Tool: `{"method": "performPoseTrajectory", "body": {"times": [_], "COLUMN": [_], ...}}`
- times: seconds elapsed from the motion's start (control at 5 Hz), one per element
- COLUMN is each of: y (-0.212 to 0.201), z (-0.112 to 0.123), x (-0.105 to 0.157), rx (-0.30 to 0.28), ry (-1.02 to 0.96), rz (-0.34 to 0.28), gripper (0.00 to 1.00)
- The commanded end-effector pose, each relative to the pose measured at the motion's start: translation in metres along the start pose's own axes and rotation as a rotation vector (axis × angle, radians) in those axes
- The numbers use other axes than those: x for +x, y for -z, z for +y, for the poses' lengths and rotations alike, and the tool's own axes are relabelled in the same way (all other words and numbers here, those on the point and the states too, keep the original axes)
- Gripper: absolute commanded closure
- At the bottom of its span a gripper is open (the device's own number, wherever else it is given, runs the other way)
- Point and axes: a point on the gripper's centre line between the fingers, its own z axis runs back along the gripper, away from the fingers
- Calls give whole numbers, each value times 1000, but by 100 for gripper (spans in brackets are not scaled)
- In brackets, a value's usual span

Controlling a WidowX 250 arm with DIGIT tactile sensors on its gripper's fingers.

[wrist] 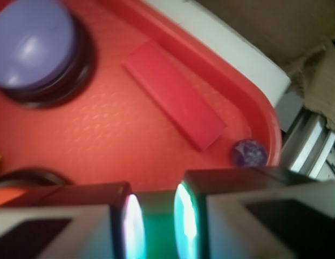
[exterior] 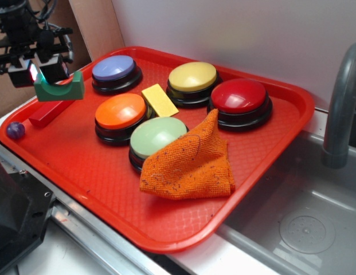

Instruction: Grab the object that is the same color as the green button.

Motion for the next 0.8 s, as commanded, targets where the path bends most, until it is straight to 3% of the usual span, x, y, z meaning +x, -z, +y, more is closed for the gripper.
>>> {"method": "performPoseTrajectory", "body": {"times": [0.0, 0.2, 0.4, 0.6], "y": [-47, -55, -53, -51], "z": [-26, -42, -55, -61], "x": [-20, -40, -54, -54], "rx": [-43, -92, -85, -62], "ry": [393, 588, 637, 654], "rz": [19, 6, -24, -10], "gripper": [100, 100, 100, 100]}}
